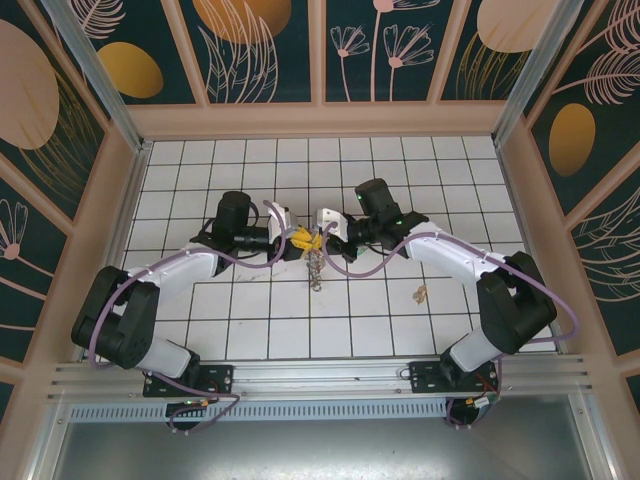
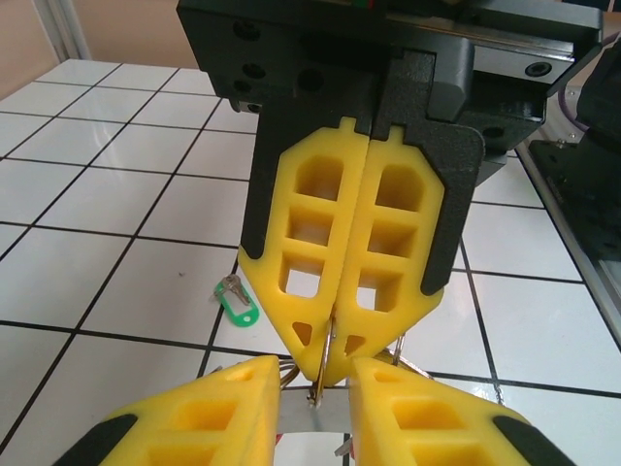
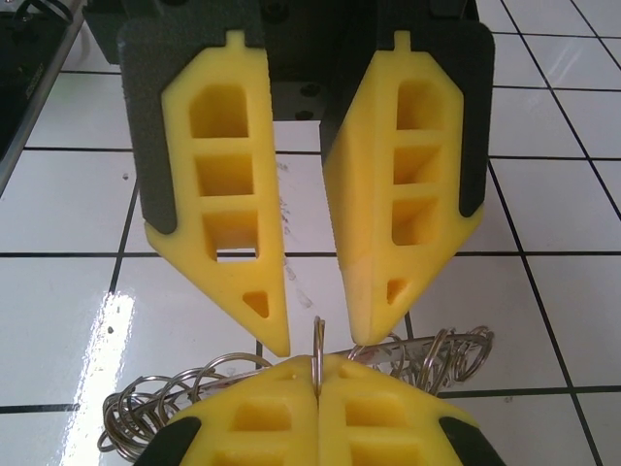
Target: Put the keys on the keyring
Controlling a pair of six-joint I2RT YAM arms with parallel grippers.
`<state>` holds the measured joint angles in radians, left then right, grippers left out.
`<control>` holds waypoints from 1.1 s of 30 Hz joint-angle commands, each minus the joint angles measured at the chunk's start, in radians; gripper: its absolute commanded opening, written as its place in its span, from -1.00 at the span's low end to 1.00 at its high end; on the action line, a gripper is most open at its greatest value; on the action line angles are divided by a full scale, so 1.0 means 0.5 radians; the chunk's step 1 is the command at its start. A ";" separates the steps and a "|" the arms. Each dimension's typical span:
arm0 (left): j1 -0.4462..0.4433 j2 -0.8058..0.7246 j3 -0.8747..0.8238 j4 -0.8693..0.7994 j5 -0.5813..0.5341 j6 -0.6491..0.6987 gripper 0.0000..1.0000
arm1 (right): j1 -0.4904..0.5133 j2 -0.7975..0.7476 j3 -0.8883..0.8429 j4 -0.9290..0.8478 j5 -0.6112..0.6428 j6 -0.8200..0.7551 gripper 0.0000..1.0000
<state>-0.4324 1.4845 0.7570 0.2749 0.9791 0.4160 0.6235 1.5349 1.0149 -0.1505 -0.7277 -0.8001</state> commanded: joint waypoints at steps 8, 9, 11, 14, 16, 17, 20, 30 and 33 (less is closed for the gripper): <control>-0.013 0.081 0.102 -0.193 0.046 0.133 -0.73 | 0.014 -0.002 0.071 0.036 -0.120 -0.016 -1.00; -0.013 0.089 0.111 -0.208 0.058 0.137 -0.80 | 0.012 -0.005 0.065 0.048 -0.116 -0.007 -1.00; -0.013 0.105 0.124 -0.222 0.086 0.141 -1.00 | 0.013 -0.014 0.048 0.078 -0.098 0.017 -1.00; -0.015 0.120 0.105 -0.156 0.108 0.113 -1.00 | 0.011 -0.035 -0.033 0.149 -0.048 0.071 -0.98; -0.014 0.114 0.050 -0.027 0.101 0.053 -1.00 | 0.011 -0.069 -0.119 0.233 -0.016 0.113 -0.95; -0.015 0.111 0.024 0.035 0.098 0.021 -1.00 | 0.007 -0.082 -0.157 0.270 -0.006 0.128 -0.91; -0.013 0.116 -0.020 0.158 0.108 -0.049 -1.00 | 0.006 -0.111 -0.271 0.389 0.034 0.182 -0.82; -0.012 0.127 -0.048 0.208 0.126 -0.072 -1.00 | -0.007 -0.178 -0.440 0.610 0.051 0.271 -0.72; -0.014 0.118 -0.057 0.207 0.119 -0.066 -1.00 | -0.014 -0.192 -0.456 0.636 0.072 0.281 -0.73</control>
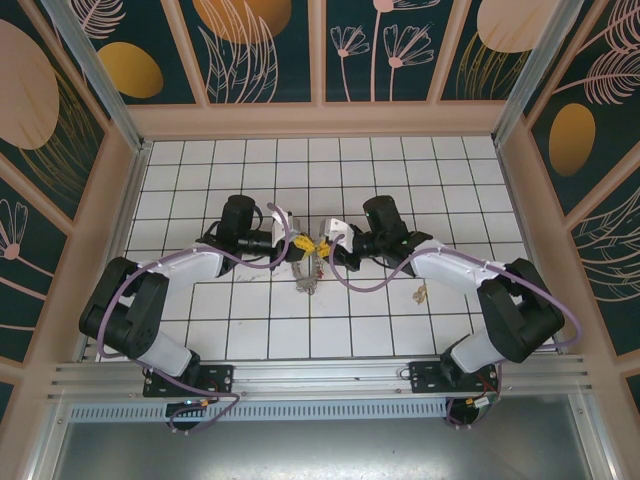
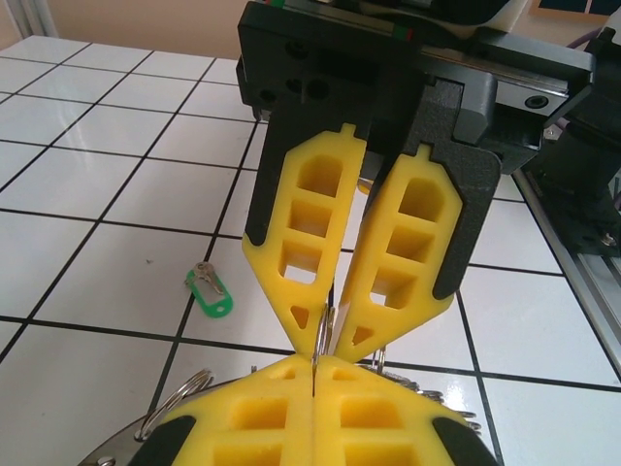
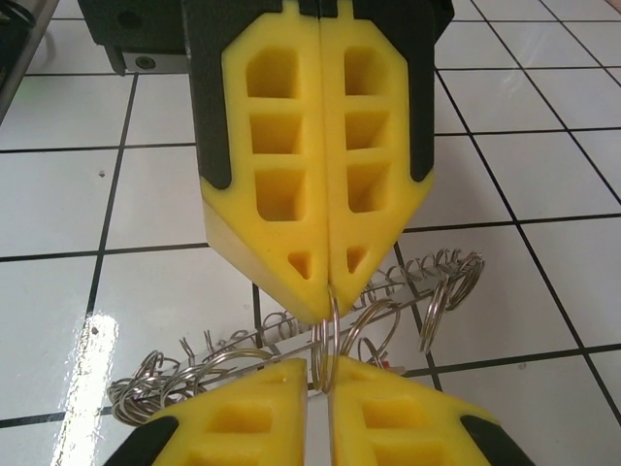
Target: Put the keys on the keyring
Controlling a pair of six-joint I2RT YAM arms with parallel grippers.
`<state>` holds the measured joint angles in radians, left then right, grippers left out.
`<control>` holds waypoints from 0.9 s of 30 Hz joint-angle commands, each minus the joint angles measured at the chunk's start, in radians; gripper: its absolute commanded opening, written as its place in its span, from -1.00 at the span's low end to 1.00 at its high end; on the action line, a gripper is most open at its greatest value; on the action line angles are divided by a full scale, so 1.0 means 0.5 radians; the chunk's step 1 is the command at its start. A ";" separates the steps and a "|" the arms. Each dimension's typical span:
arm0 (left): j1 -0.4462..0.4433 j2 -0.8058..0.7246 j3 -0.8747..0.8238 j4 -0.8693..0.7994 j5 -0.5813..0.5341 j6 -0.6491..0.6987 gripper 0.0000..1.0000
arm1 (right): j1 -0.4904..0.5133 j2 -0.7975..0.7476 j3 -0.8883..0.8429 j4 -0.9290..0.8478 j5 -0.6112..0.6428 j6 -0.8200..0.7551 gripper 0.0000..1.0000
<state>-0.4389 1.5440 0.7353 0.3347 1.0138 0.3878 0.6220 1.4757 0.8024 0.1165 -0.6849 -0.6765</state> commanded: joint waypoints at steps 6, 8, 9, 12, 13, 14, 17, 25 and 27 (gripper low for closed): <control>-0.001 0.002 -0.003 0.070 0.053 -0.004 -1.00 | -0.019 -0.092 -0.043 0.150 -0.017 0.049 -0.93; 0.000 0.007 0.013 0.032 0.058 0.012 -1.00 | -0.018 -0.096 -0.040 0.148 -0.025 0.049 -1.00; -0.001 0.009 0.022 0.004 0.071 0.024 -1.00 | -0.017 -0.097 -0.037 0.146 -0.032 0.047 -1.00; -0.001 0.011 0.039 -0.045 0.092 0.052 -1.00 | -0.015 -0.100 -0.043 0.179 -0.038 0.053 -1.00; -0.001 0.011 0.046 -0.069 0.092 0.063 -1.00 | -0.014 -0.101 -0.047 0.187 -0.038 0.048 -1.00; -0.001 0.011 0.054 -0.106 0.090 0.085 -1.00 | -0.015 -0.107 -0.043 0.183 -0.038 0.038 -1.00; 0.000 0.015 0.089 -0.233 0.084 0.168 -0.88 | -0.011 -0.113 -0.040 0.181 -0.009 0.001 -1.00; 0.000 0.052 0.151 -0.363 0.074 0.241 -0.57 | -0.005 -0.131 -0.025 0.112 -0.001 -0.129 -1.00; -0.002 0.060 0.172 -0.395 0.080 0.258 -0.54 | -0.005 -0.132 -0.027 0.111 -0.010 -0.131 -1.00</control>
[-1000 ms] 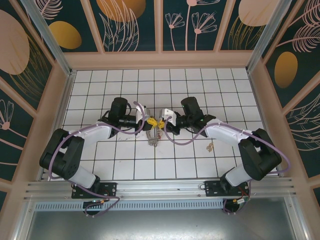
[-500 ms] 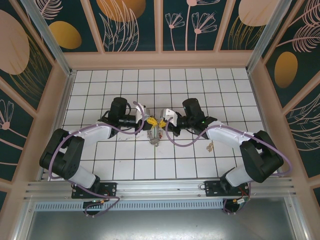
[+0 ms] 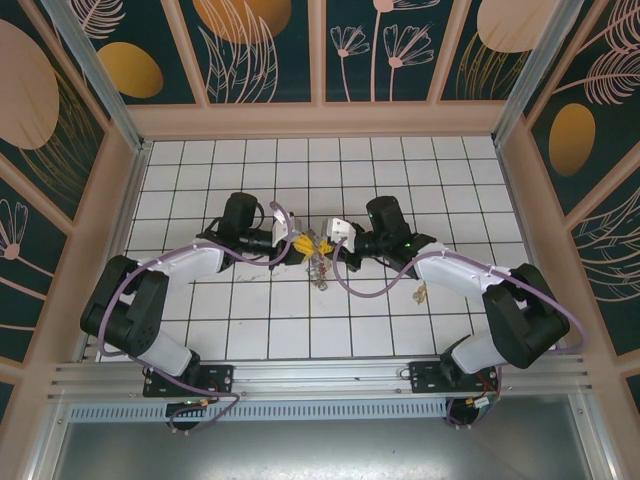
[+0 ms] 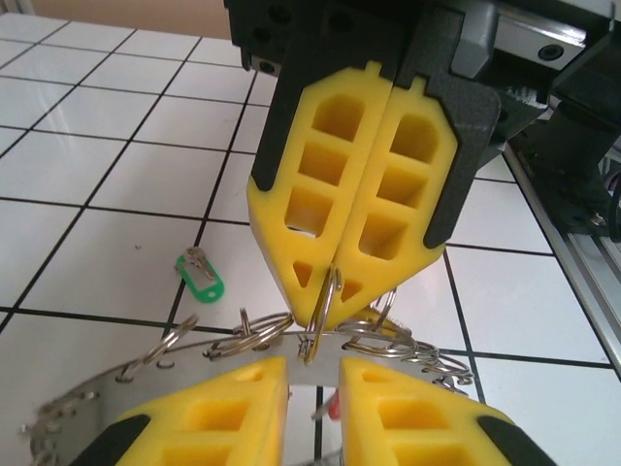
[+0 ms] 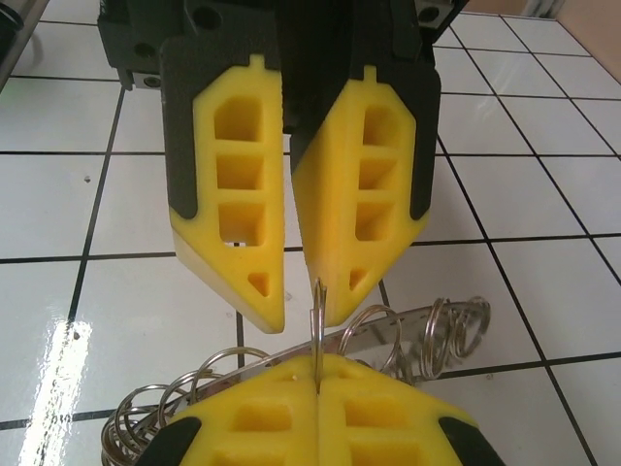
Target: Put the keys on the keyring
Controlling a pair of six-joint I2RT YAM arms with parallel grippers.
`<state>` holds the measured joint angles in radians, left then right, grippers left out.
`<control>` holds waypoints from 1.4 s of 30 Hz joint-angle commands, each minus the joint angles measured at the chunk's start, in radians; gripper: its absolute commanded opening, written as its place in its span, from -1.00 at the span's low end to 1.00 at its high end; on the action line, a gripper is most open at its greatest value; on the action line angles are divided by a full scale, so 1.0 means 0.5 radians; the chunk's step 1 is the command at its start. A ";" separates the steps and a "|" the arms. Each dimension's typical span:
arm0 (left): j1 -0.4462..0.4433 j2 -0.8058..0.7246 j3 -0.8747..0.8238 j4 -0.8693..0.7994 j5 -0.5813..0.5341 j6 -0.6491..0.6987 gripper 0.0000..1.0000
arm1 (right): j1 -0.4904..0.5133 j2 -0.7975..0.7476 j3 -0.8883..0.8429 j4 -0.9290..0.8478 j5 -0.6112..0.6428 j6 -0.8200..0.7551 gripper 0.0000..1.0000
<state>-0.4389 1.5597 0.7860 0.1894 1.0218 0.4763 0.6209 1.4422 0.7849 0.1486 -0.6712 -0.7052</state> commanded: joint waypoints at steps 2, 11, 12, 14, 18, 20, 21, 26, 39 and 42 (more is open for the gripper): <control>-0.003 0.005 0.072 -0.079 0.070 0.066 -0.53 | -0.006 -0.053 0.024 0.018 -0.050 -0.079 -1.00; -0.002 -0.085 0.017 0.123 0.101 -0.083 -0.47 | -0.011 -0.030 0.032 0.054 -0.152 -0.023 -1.00; 0.000 -0.080 0.021 0.117 0.101 -0.081 -0.47 | -0.012 -0.028 0.037 0.059 -0.159 -0.018 -1.00; 0.000 -0.071 0.020 0.115 0.116 -0.081 -0.47 | -0.012 -0.022 0.046 0.056 -0.165 -0.011 -1.00; -0.003 -0.064 0.023 0.111 0.128 -0.084 -0.50 | -0.015 -0.013 0.059 0.062 -0.176 0.011 -1.00; -0.001 -0.052 0.032 0.076 0.135 -0.062 -0.52 | -0.015 -0.010 0.054 0.090 -0.198 0.035 -1.00; -0.003 -0.042 0.038 0.052 0.135 -0.049 -0.52 | -0.017 -0.011 0.051 0.103 -0.206 0.044 -1.00; -0.006 -0.027 0.054 0.020 0.132 -0.023 -0.54 | -0.018 0.006 0.057 0.129 -0.243 0.084 -1.00; -0.012 -0.011 0.085 -0.006 0.137 -0.010 -0.80 | -0.021 0.027 0.099 0.123 -0.265 0.124 -1.00; -0.011 -0.011 0.084 -0.008 0.146 -0.008 -0.93 | -0.021 0.034 0.105 0.125 -0.265 0.132 -1.00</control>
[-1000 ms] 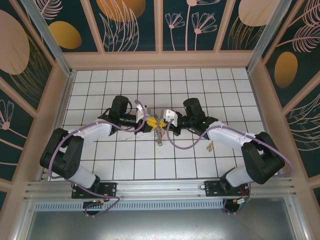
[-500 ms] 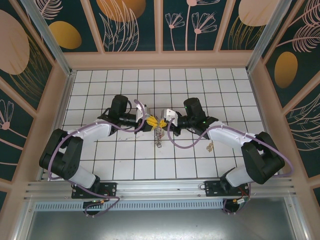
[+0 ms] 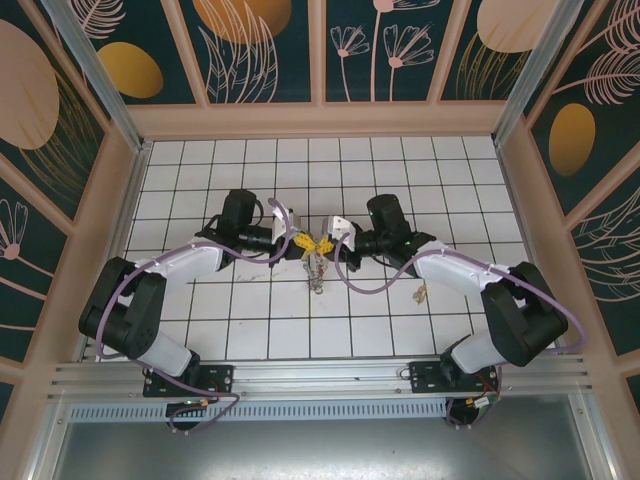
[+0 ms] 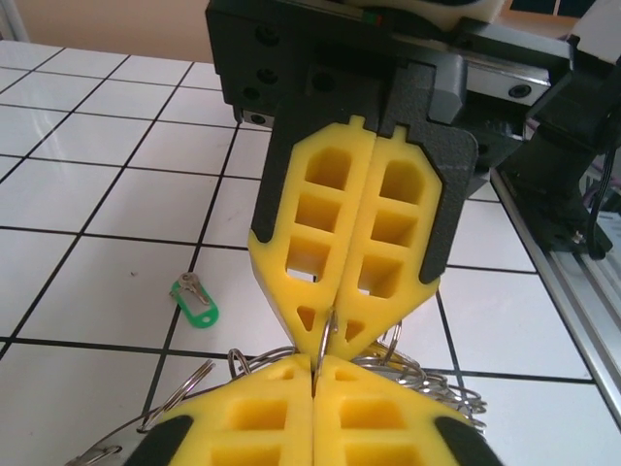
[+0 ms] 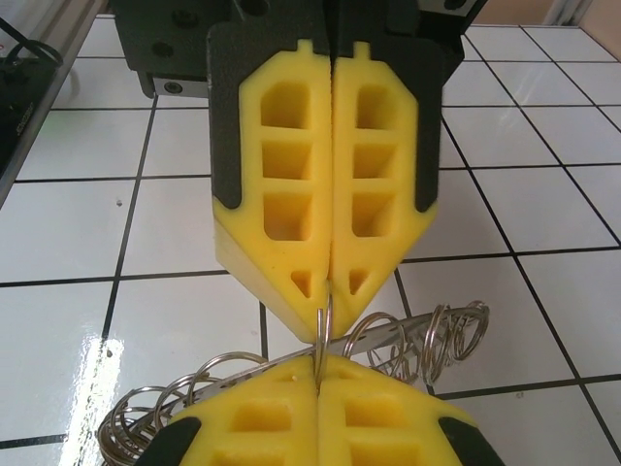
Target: Put the keys on the keyring
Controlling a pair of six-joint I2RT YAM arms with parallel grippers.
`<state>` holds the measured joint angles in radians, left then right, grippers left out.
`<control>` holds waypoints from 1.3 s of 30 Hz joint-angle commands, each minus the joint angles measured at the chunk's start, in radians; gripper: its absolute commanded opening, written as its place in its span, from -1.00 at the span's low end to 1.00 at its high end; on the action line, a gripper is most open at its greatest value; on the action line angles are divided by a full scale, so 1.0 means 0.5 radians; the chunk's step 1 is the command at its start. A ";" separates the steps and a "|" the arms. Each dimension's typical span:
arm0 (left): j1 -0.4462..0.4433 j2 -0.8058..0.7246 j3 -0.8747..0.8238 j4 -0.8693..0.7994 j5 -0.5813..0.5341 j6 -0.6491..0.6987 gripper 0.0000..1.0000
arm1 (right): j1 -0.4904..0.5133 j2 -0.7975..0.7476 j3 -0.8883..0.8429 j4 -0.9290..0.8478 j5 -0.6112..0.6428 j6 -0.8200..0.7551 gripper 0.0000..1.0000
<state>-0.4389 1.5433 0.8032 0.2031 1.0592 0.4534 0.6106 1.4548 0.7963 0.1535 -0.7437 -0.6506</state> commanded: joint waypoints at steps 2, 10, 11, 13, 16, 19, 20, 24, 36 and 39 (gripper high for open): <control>-0.011 0.021 0.053 -0.048 0.066 0.047 -1.00 | 0.000 0.010 0.082 0.119 -0.122 0.035 -1.00; -0.010 -0.010 0.053 -0.070 0.010 0.065 -1.00 | -0.011 -0.024 0.068 0.055 0.018 0.058 -0.88; -0.011 -0.018 0.053 -0.067 -0.009 0.060 -1.00 | -0.021 -0.052 0.056 0.037 0.046 0.063 -0.75; -0.012 -0.034 0.046 -0.048 -0.039 0.044 -1.00 | -0.036 -0.122 0.008 0.032 0.093 0.074 -0.59; -0.012 -0.049 0.021 0.026 -0.084 -0.012 -1.00 | -0.063 -0.272 -0.071 0.033 0.131 0.113 -0.45; -0.012 -0.055 0.022 0.052 -0.115 -0.057 -1.00 | -0.101 -0.440 -0.163 0.099 0.202 0.259 -0.40; -0.010 -0.058 0.023 0.065 -0.123 -0.079 -1.00 | -0.116 -0.497 -0.211 0.160 0.260 0.350 -0.37; -0.012 -0.094 -0.020 0.155 -0.136 -0.150 -1.00 | -0.193 -0.687 -0.368 0.341 0.625 0.810 -0.32; -0.012 -0.216 -0.188 0.307 -0.143 -0.301 -1.00 | -0.417 -0.649 -0.186 -0.366 1.408 1.842 -0.39; -0.012 -0.256 -0.224 0.343 -0.143 -0.340 -1.00 | -0.526 -0.591 -0.159 -0.579 1.483 2.051 -0.22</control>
<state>-0.4397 1.4582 0.7048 0.3061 0.9638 0.3134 0.3882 1.1378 0.6804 -0.0032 -0.0875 0.2260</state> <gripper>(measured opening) 0.058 0.385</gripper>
